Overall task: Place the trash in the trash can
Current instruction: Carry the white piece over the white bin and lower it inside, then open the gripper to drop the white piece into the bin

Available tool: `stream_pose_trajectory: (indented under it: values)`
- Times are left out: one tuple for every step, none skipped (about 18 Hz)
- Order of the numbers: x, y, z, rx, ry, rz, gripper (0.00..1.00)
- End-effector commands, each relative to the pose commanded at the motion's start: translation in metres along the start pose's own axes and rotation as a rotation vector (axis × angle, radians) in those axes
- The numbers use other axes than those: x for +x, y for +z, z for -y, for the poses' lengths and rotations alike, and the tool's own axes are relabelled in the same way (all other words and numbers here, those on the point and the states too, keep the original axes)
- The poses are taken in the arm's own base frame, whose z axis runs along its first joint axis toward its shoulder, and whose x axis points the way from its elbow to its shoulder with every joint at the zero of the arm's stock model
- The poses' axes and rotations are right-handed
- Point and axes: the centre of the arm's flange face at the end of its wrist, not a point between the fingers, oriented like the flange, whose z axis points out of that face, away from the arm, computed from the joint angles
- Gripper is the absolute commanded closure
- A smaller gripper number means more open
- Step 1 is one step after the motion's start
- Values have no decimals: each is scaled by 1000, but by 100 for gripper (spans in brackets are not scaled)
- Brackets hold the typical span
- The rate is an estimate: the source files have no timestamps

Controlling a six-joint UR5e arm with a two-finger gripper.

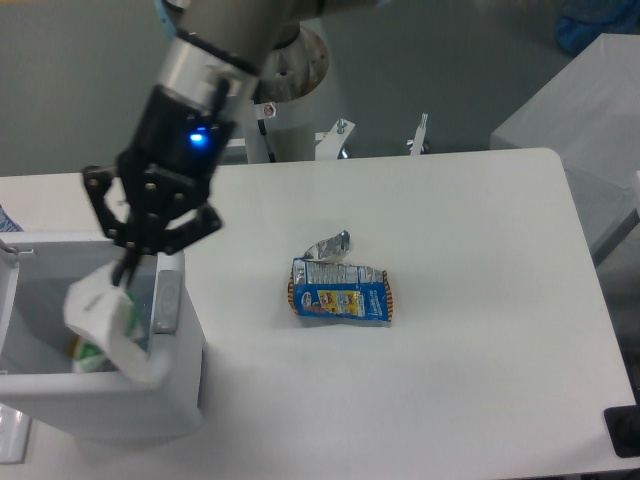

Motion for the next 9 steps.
stream_pose_trajectory:
  values:
    - [-2,3,-3,-8,-3,0,88]
    - [2,6,-7,-16,1,-4,88]
    - [1,9,-11,-24,-3,-5,88]
    - [1,9,-11,-25,-4,-4,88]
    - [1,11,-12,-28,-5,-3,84]
    - [-1,13,-13,-28,-3,-2,73]
    - [-2,13,-11,-22,1,14,63]
    - [-4,12,-10,-18,7,35,52]
    - [-5,11,-10,-14,8,52,41]
